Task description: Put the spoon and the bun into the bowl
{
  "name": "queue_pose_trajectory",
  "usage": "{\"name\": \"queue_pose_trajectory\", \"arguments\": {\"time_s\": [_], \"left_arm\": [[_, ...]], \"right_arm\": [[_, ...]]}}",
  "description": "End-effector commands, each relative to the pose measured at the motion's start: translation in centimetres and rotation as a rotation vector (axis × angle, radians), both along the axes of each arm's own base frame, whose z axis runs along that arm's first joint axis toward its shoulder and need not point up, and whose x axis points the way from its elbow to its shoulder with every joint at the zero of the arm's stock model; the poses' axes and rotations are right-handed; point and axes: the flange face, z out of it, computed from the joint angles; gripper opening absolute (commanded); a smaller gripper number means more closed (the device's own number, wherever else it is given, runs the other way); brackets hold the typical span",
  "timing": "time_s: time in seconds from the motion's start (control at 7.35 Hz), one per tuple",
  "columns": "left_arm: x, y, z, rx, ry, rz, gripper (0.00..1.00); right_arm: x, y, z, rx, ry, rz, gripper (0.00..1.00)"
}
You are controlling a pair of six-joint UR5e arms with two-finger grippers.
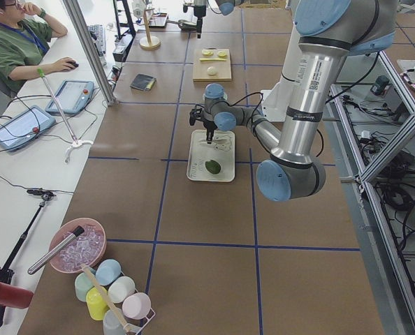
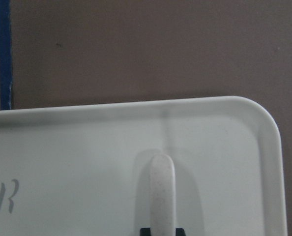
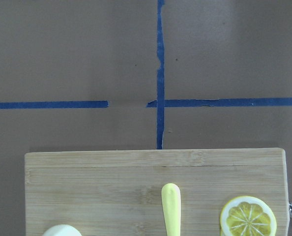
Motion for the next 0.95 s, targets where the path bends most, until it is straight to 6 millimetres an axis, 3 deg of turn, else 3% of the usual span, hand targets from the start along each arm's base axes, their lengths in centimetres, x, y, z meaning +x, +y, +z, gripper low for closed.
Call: {"name": "queue_pose_trajectory", "arguments": {"time_s": [0.0, 0.14, 0.27, 0.54, 0.82], "left_arm": [[-0.2, -0.8, -4.5, 0.019, 0.053, -0.02, 0.0], [0.0, -1.4, -6.5, -0.032, 0.092, -0.082, 0.0], [0.8, -1.9, -10.0, -0.091, 0.152, -0.145, 0.0], [2.0, -2.3, -14.0, -0.199, 0.238, -0.242, 0.0], [2.1, -2.4, -15.0, -0.204, 0.254, -0.248, 0.0]], "right_arm": [[-5.2, 1.2, -1.6, 0.008, 0.028, 0.009, 1.0], [-7.6, 2.3, -1.9, 0.005, 0.043, 0.015, 1.0], [-9.9, 2.8, -3.6, 0.022, 0.042, 0.03, 1.0], [-14.8, 6.1, -3.3, 0.034, 0.09, 0.026, 1.0], [-16.9, 7.6, -2.4, 0.024, 0.107, -0.016, 0.99]]}}
